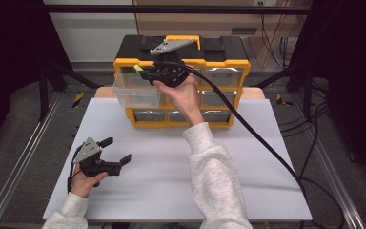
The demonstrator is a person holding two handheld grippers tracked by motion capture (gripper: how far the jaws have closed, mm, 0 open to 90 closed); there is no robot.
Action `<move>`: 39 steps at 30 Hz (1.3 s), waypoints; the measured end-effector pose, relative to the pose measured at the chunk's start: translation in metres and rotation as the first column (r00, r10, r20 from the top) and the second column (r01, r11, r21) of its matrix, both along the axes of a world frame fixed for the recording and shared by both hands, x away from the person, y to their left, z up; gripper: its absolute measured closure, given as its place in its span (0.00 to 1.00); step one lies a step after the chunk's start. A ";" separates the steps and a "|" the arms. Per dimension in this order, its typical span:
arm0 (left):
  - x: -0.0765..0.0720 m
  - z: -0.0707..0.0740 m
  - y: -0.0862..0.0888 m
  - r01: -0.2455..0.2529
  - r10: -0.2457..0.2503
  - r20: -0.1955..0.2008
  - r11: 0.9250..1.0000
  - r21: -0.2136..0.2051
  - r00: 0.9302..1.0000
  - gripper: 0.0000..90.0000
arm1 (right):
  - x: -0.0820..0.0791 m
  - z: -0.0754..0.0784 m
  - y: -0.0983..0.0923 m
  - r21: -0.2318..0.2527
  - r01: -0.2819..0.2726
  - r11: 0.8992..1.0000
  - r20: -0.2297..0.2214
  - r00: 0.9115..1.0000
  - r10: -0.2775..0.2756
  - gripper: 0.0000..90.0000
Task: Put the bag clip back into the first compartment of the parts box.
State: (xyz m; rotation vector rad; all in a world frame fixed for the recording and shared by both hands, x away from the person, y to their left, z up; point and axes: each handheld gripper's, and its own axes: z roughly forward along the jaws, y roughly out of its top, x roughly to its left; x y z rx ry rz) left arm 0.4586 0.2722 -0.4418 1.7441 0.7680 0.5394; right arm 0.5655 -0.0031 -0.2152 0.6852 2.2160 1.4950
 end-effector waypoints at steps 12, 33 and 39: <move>0.001 0.000 0.000 -0.001 0.001 -0.003 1.000 0.003 1.000 0.02 | 0.004 -0.008 0.006 -0.035 0.001 0.999 -0.003 1.000 -0.001 0.87; 0.000 0.000 0.000 0.000 0.000 0.000 1.000 0.000 1.000 0.02 | 0.008 -0.021 0.014 -0.112 0.014 0.994 -0.019 1.000 -0.016 0.85; 0.000 0.000 0.000 0.001 -0.001 -0.002 1.000 0.001 1.000 0.02 | 0.010 -0.020 0.013 -0.119 0.023 0.993 -0.022 0.999 -0.025 0.82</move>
